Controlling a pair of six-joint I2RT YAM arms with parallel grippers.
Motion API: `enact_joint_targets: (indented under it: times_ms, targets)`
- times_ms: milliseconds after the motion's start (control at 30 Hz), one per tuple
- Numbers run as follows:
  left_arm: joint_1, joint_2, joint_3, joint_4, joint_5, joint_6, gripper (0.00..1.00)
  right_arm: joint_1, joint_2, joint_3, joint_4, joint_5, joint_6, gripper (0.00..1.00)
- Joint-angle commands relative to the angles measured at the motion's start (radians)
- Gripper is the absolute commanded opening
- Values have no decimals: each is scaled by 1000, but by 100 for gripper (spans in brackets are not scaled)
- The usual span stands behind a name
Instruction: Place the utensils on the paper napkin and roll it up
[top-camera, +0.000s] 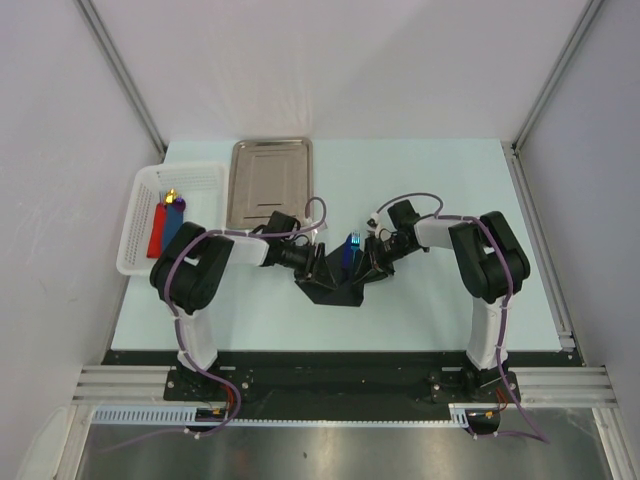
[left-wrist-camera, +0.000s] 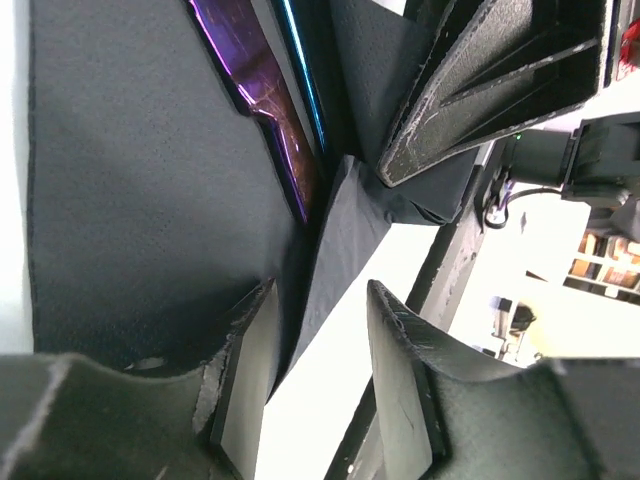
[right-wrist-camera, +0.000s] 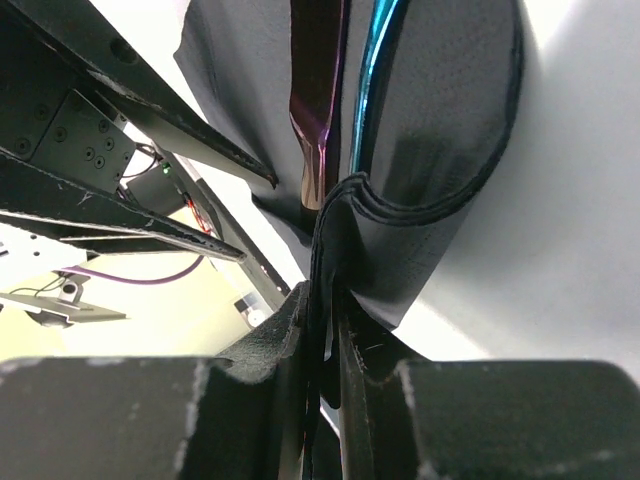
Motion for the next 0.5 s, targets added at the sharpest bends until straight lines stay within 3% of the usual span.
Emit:
enact_joint_targets:
  times_ms: [0, 300, 467]
  targets:
    - [1, -3, 26, -44, -20, 71, 46, 9, 9, 32, 7, 5, -10, 19]
    - [-28, 20, 31, -28, -17, 66, 39, 18, -2, 37, 12, 5, -1, 19]
    - [-37, 26, 39, -4, -23, 46, 30, 24, -6, 39, 12, 5, 1, 19]
